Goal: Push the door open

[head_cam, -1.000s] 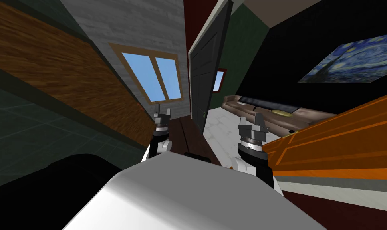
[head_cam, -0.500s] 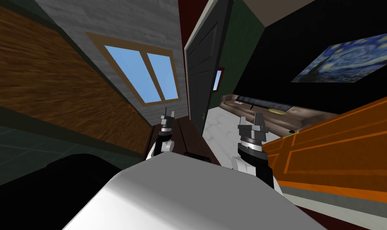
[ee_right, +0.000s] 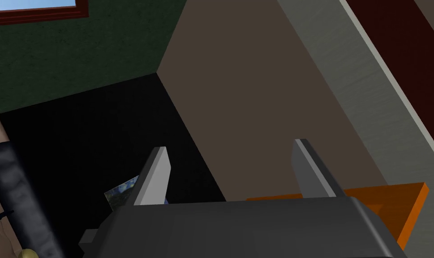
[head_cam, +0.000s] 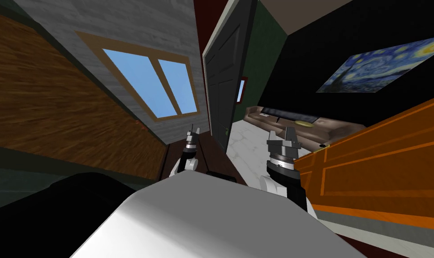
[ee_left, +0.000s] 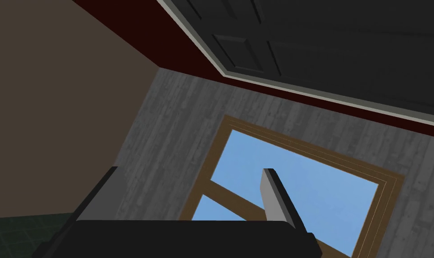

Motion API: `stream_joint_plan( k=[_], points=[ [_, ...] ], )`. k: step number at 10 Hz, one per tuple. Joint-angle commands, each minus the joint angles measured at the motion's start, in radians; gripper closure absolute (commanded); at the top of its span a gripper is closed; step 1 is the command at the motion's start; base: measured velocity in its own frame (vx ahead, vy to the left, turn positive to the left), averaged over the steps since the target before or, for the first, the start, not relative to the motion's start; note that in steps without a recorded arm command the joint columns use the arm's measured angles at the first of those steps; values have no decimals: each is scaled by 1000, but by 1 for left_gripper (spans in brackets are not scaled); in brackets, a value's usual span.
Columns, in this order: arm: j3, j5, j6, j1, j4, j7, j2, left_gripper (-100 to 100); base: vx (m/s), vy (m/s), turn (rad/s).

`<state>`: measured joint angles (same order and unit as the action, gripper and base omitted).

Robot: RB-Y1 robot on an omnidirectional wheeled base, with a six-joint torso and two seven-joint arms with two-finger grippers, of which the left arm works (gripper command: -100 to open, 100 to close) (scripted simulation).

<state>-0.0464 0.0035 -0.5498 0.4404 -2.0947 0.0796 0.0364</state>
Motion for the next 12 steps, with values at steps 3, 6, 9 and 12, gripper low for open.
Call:
stream_joint_plan(
  k=[3,6,9,12],
  points=[
    [-38,-10,-16,-27,99,-2,10,-100,99,57,-124],
    [-67,-17,-31,-54,191,-1,20,-100,90,54,-117],
    [-88,-22,-42,-72,249,-1,26,-100,55,53,-82],
    [-109,-26,-53,-90,316,0,32,-100,46,54,-87]
  ],
)
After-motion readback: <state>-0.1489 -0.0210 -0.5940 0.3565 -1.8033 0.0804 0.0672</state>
